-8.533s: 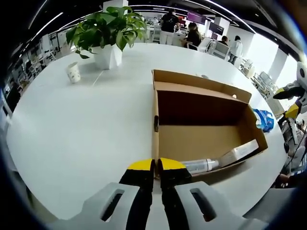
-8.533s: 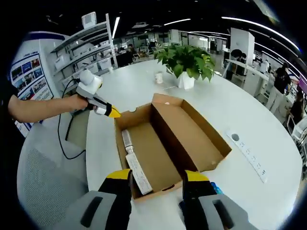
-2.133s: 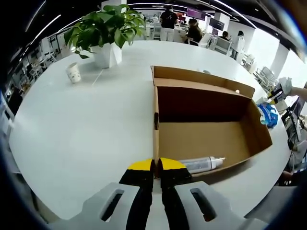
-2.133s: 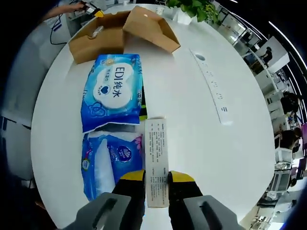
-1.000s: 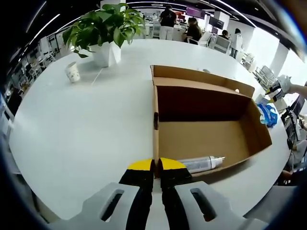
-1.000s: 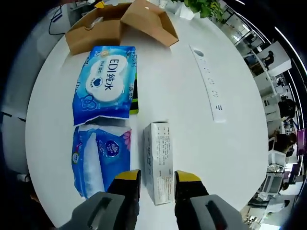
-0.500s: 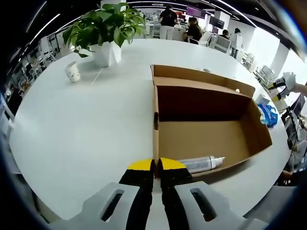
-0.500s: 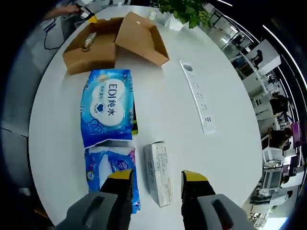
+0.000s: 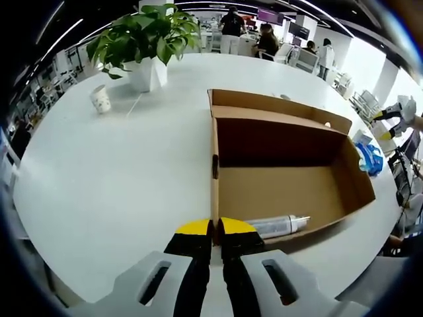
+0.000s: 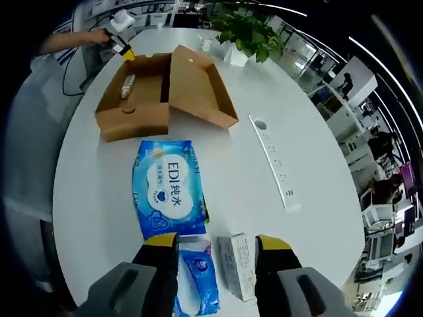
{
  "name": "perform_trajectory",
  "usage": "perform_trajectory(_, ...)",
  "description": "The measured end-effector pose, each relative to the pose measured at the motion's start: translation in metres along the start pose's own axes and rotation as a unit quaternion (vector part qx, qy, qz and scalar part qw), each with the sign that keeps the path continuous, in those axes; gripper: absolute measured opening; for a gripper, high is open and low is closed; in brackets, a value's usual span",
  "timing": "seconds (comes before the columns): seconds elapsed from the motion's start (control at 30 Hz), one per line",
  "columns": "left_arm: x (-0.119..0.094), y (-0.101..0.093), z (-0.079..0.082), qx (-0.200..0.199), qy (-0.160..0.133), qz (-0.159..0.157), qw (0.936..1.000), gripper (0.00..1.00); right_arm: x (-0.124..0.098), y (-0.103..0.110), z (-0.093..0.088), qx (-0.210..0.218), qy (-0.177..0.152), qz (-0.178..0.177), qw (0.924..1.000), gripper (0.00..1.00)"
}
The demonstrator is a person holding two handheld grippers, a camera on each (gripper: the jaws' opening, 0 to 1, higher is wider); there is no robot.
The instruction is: Operate the shoe box by opening the lid, removing the specified soft item, and placing it in the target area until the item is outside and the box remains undamaged.
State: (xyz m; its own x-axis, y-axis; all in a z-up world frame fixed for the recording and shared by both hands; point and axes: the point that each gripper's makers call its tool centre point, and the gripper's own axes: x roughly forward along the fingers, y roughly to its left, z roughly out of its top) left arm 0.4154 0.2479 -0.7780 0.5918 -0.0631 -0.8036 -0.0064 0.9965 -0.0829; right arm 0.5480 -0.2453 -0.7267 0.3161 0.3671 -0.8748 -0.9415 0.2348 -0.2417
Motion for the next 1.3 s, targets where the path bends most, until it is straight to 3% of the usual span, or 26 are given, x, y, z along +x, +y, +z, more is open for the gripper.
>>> perform_trajectory(0.47,0.001,0.002,0.001,0.004,0.0,0.001,1.0,0.01,0.012,0.068,0.082,0.006,-0.071,0.05,0.9962,0.45)
perform_trajectory(0.9,0.0,0.0,0.001,0.001,-0.001,0.0,1.0,0.01,0.032,0.127,0.154,0.001,-0.129,0.092,0.9873,0.45)
perform_trajectory(1.3,0.0,0.0,0.001,-0.002,-0.002,-0.002,1.0,0.01,0.061,0.159,0.192,-0.004,-0.153,0.123,0.9805,0.44)
